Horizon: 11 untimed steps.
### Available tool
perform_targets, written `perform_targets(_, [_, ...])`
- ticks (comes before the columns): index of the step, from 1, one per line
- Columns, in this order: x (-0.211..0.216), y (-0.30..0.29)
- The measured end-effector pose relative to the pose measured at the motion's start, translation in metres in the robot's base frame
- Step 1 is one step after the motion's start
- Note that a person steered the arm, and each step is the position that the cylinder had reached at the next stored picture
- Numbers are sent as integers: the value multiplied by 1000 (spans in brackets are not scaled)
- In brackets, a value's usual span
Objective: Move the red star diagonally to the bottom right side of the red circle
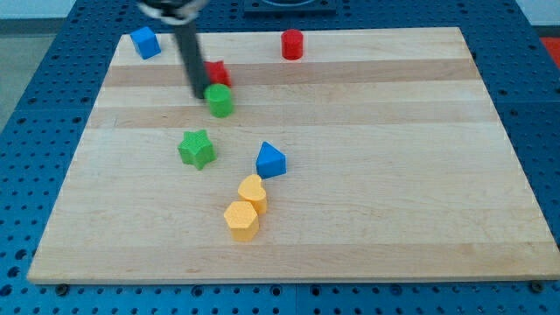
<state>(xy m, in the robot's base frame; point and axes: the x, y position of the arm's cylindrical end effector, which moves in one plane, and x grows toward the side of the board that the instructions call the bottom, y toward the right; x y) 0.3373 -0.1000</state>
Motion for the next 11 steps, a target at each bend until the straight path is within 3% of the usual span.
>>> perform_targets(1, [0,33])
perform_targets(3, [0,-98])
perform_targets(4, [-22,-126])
perform_targets(5, [-52,-107])
perform_targets(7, [-9,85])
perform_targets(8, [-9,113])
perform_targets(10, [-30,82])
perform_targets(11, [-45,157])
